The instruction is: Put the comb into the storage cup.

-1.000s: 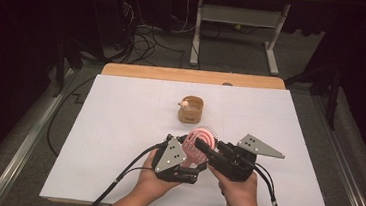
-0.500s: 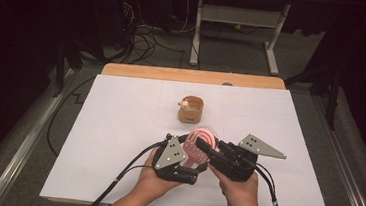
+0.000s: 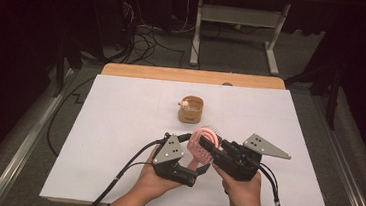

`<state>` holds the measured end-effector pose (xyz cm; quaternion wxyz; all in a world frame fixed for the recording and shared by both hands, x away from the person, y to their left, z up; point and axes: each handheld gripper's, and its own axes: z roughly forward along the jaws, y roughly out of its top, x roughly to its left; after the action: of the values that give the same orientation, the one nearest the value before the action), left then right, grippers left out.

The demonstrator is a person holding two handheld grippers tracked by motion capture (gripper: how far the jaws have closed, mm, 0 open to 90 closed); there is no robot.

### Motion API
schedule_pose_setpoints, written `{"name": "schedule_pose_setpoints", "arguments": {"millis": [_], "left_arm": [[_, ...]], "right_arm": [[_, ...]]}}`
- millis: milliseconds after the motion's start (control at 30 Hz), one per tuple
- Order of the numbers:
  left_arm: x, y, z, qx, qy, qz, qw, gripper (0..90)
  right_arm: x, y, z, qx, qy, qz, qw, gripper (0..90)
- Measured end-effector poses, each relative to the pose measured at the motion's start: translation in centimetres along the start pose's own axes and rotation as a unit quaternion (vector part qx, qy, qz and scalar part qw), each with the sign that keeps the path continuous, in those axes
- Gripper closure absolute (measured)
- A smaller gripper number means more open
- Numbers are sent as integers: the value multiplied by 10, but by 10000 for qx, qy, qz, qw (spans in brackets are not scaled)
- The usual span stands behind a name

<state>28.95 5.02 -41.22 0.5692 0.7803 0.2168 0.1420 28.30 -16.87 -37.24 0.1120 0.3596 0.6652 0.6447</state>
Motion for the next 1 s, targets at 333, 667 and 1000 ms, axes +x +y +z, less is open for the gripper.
{"name": "schedule_pose_setpoints", "arguments": {"millis": [333,667,1000], "left_arm": [[4,1,-1,-60,-143,-74,9999,0],[20,-5,-19,61,21,-161,9998,0],[40,-16,-43,-1,456,-326,9984,0]], "right_arm": [[-4,4,-6,-115,-97,-34,9999,672],[-8,7,-10,-169,-203,-80,9996,672],[-9,8,-13,-198,-278,-139,9993,671]]}}
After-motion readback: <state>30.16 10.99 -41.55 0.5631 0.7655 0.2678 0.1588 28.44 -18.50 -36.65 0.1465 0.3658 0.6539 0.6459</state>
